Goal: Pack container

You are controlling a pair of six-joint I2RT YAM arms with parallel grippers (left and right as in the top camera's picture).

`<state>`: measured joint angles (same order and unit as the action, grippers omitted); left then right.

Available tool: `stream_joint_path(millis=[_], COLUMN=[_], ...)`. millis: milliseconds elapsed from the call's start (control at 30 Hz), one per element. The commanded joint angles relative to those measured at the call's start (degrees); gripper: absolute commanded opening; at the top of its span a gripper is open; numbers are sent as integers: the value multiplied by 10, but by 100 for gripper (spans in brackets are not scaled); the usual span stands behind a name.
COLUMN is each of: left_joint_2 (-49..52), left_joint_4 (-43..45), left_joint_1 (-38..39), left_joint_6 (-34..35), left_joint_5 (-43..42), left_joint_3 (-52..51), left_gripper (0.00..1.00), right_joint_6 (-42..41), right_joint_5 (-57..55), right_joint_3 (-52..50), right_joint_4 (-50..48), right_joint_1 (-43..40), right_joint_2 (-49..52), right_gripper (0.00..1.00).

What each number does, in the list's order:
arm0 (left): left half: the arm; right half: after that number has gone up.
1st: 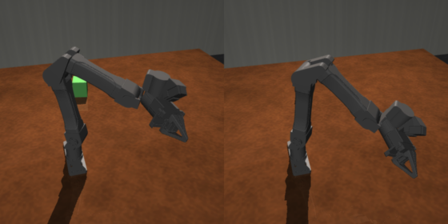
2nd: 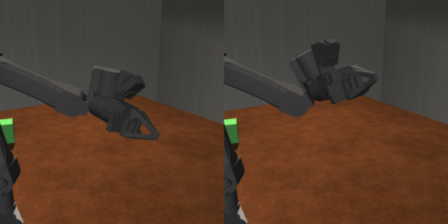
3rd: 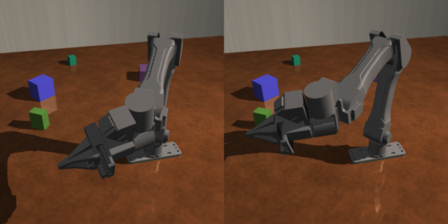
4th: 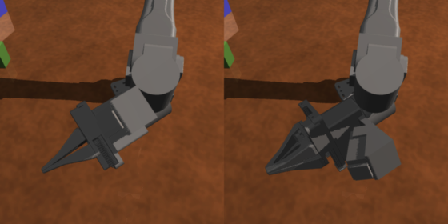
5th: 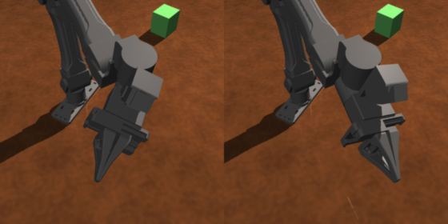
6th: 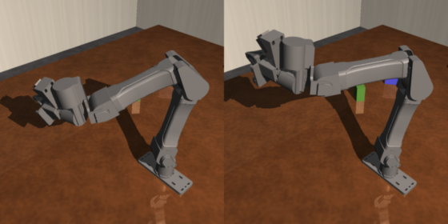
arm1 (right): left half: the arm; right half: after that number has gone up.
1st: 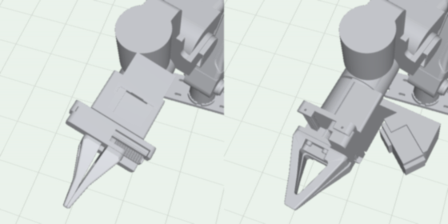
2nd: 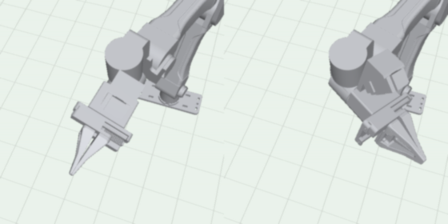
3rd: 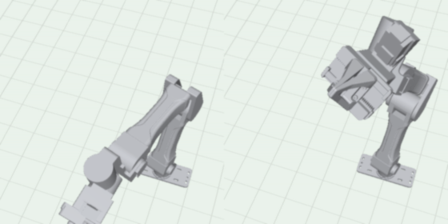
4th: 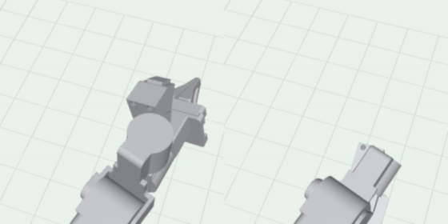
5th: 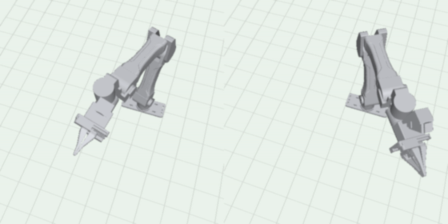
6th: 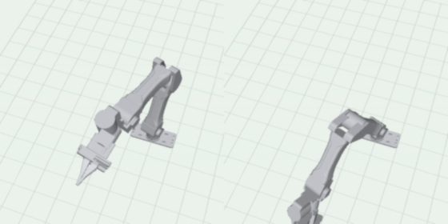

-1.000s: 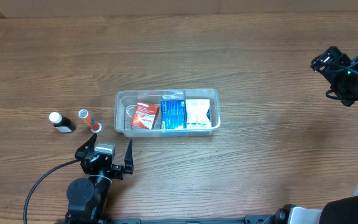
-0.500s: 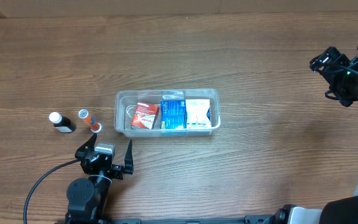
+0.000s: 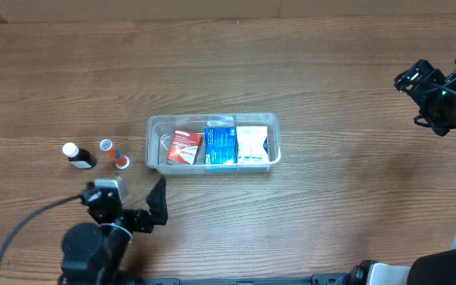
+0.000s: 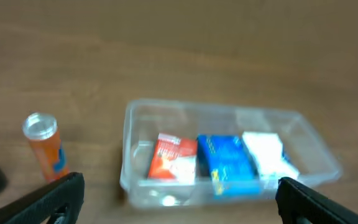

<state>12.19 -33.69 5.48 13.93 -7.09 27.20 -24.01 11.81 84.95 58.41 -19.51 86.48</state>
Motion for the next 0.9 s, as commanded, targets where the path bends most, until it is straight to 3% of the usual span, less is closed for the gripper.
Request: stream_joint_path(millis=[0,133,200,467,667,767,833,867], left_joint_2=[187,427,511,716,786,799,808,815], left_joint_4=[-114,-271,-296,-348,-392,-394,-402,-405], left_joint_1=[-6,-6,-6,-5,39,67,82,88], left_joint_6=[32,23,26,30,24,32,53,61], left_joint_5=[2,-24,-30,-56,-55,-23,16,39], left_joint_3=[202,467,551,676,701,701,700,700], left_gripper=[100,100,100,100,100,75,43,37], right_joint_6=[0,0,0,0,0,0,0,0], right_joint_5=[3,3,3,3,3,3,3,3], right_joint_3=[3,3,3,3,3,3,3,3], right_joint_4=[-2,-2,-2,-2,-2,-2,-2,-2], right_joint_1=[-1,-1,-1,-1,-1,-1,-1,-1], right_joint_2=[-5,-5,-5,-5,-5,-5,-5,-5], right_gripper=[100,100,100,100,100,100,100,100])
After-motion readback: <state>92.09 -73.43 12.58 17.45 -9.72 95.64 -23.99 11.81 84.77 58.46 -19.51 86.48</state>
